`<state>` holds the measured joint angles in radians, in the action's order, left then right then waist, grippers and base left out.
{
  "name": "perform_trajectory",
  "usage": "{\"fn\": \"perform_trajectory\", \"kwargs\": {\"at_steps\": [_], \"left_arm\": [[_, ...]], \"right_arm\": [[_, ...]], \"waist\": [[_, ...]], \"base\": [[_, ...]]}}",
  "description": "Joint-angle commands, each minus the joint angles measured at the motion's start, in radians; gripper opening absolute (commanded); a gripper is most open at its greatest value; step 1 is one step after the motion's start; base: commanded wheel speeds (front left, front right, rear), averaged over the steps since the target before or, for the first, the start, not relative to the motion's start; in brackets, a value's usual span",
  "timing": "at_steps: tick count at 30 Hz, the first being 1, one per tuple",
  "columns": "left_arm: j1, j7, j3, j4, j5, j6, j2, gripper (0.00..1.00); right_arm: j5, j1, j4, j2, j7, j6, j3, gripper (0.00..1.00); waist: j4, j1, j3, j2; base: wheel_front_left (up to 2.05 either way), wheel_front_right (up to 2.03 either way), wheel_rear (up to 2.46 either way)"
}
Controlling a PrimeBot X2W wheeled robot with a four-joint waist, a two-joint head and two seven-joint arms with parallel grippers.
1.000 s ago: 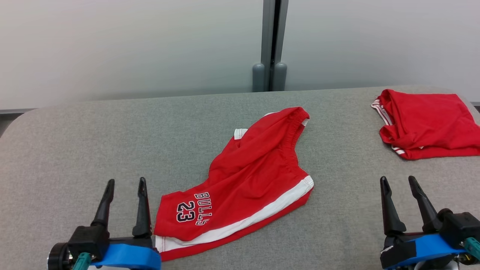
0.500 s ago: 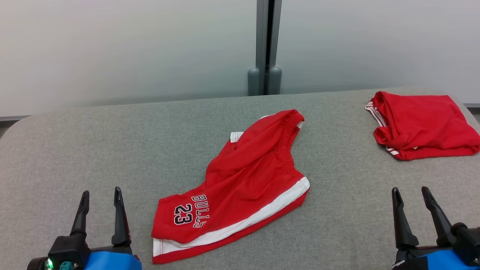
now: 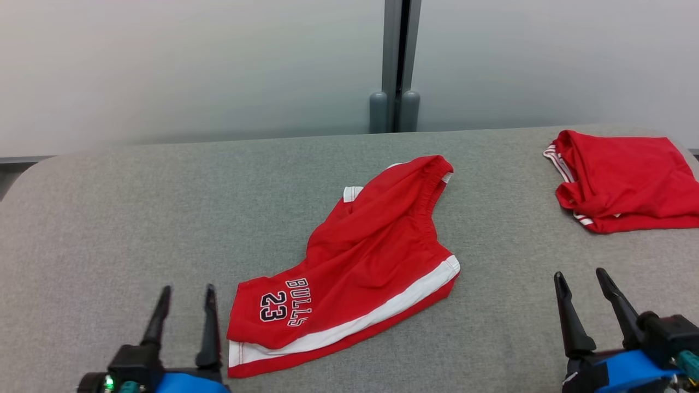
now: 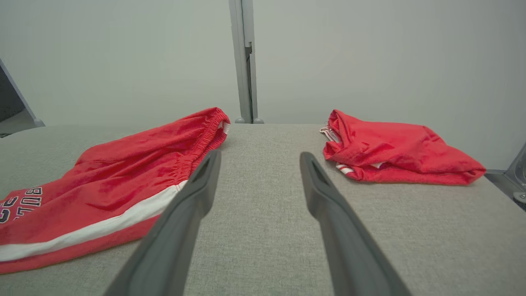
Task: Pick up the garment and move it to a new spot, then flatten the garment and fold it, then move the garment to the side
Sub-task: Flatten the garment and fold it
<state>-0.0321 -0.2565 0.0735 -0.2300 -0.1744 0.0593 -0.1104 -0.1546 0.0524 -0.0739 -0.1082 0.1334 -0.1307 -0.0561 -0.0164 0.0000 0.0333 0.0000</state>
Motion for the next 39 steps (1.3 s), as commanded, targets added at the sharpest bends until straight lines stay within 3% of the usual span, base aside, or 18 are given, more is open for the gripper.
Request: {"fn": "perform_trajectory", "kwargs": {"at_steps": [1,12,26,39], "left_arm": [[0.010,0.002,0.007,-0.005,0.003,0.005,0.004,1.00],[-0.037,0.027,0.156,-0.129,0.008,0.052,0.015,1.00],[0.073,0.010,0.191,-0.268,-0.023,0.063,0.007,1.00],[0.170,0.016,0.291,-0.346,-0.059,0.074,-0.004,1.00]], "right_arm": [[-0.004,-0.019,-0.008,-0.009,0.000,0.000,0.006,1.00],[-0.033,-0.167,-0.218,-0.101,0.022,0.000,0.169,1.00],[-0.103,-0.354,-0.486,-0.182,0.066,0.000,0.423,1.00],[-0.203,-0.536,-0.658,-0.225,0.099,0.000,0.654,1.00]], "waist": [[0.005,0.0000,0.004,0.0000],[0.045,0.0000,0.042,0.0000],[0.070,0.0000,0.084,0.0000],[0.097,0.0000,0.132,0.0000]], "base": [[0.00,0.00,0.00],[0.00,0.00,0.00],[0.00,0.00,0.00],[0.00,0.00,0.00]]}}
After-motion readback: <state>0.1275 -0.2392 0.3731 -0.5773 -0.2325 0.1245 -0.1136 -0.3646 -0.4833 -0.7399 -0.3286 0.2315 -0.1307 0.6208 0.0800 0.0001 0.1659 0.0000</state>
